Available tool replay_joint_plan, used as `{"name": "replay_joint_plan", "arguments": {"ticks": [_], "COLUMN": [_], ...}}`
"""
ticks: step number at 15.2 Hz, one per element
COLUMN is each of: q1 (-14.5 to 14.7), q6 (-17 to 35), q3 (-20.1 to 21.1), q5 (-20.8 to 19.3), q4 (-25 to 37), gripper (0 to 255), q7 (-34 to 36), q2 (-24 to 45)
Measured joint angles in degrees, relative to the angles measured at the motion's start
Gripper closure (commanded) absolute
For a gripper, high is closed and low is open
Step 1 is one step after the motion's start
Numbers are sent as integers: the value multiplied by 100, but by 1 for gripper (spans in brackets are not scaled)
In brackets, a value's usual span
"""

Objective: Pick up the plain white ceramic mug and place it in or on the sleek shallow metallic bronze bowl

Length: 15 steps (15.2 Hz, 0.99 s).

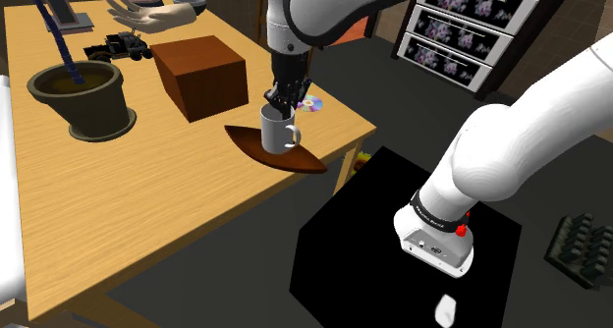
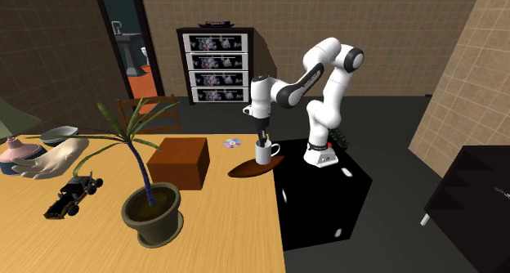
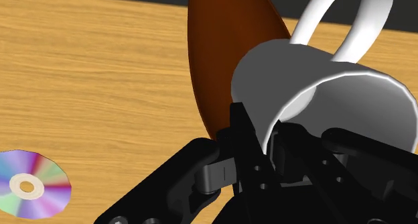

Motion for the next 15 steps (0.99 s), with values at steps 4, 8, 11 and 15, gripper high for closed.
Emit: {"name": "replay_joint_plan", "arguments": {"ticks": [4, 8, 11, 15], "q1": [-4, -6, -6, -6], "q6": [328, 415, 419, 419], "q3": [17, 28, 28, 28], "q5": [-3, -9, -9, -9], "q4": [-218, -246, -248, -247], "gripper": [255, 255, 255, 0], "q7": [-7, 2, 1, 1], "q2": [112, 169, 171, 171]}}
